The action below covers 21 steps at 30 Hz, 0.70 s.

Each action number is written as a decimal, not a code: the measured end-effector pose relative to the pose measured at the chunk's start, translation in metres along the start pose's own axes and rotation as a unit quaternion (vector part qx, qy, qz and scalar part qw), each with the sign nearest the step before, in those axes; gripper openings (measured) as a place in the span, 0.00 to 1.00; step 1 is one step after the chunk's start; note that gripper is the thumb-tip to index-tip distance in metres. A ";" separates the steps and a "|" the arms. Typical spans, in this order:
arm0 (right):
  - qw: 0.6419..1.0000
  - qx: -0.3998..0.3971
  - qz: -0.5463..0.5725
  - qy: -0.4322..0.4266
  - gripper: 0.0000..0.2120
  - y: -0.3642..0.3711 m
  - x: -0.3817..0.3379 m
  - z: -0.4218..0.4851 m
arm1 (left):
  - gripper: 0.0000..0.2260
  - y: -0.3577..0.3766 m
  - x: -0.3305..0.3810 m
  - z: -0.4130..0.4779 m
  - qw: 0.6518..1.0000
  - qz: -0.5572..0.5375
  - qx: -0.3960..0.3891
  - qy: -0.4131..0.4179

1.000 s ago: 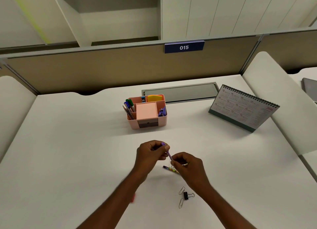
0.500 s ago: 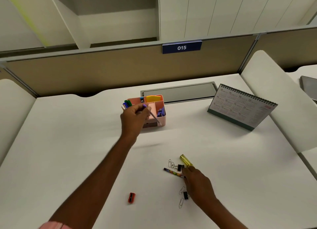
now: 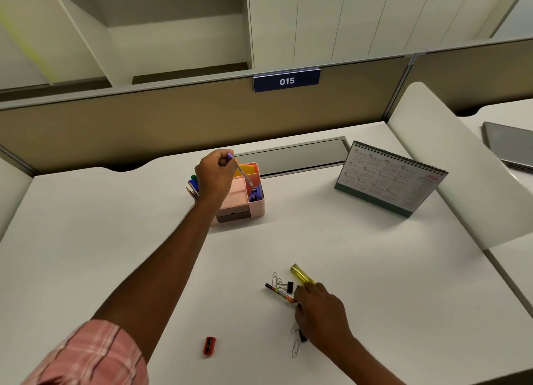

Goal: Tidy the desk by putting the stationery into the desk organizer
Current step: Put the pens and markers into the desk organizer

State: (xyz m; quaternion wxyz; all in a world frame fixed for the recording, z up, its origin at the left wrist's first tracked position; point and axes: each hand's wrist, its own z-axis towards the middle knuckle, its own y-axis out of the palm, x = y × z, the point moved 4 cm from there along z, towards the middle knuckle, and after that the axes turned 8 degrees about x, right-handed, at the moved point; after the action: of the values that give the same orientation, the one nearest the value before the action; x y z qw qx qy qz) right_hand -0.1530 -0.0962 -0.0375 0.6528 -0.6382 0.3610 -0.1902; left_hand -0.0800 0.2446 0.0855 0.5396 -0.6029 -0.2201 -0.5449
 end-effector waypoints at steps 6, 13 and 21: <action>0.996 0.032 0.086 0.005 0.10 -0.012 0.000 -0.001 | 0.10 0.019 -0.003 0.004 0.998 0.044 -0.014 0.043; 0.985 0.049 0.167 0.008 0.10 -0.025 -0.001 0.006 | 0.12 0.034 -0.015 0.009 0.990 0.111 -0.044 0.078; 0.966 0.062 0.250 -0.003 0.07 -0.044 -0.011 0.025 | 0.14 0.044 -0.022 0.014 0.984 0.147 -0.064 0.080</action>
State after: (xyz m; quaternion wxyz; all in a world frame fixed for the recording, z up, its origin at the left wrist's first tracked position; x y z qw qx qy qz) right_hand -0.1326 -0.0760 0.0060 0.7190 -0.4868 0.4943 -0.0411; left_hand -0.0428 0.2499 0.0504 0.5897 -0.6167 -0.0495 -0.5190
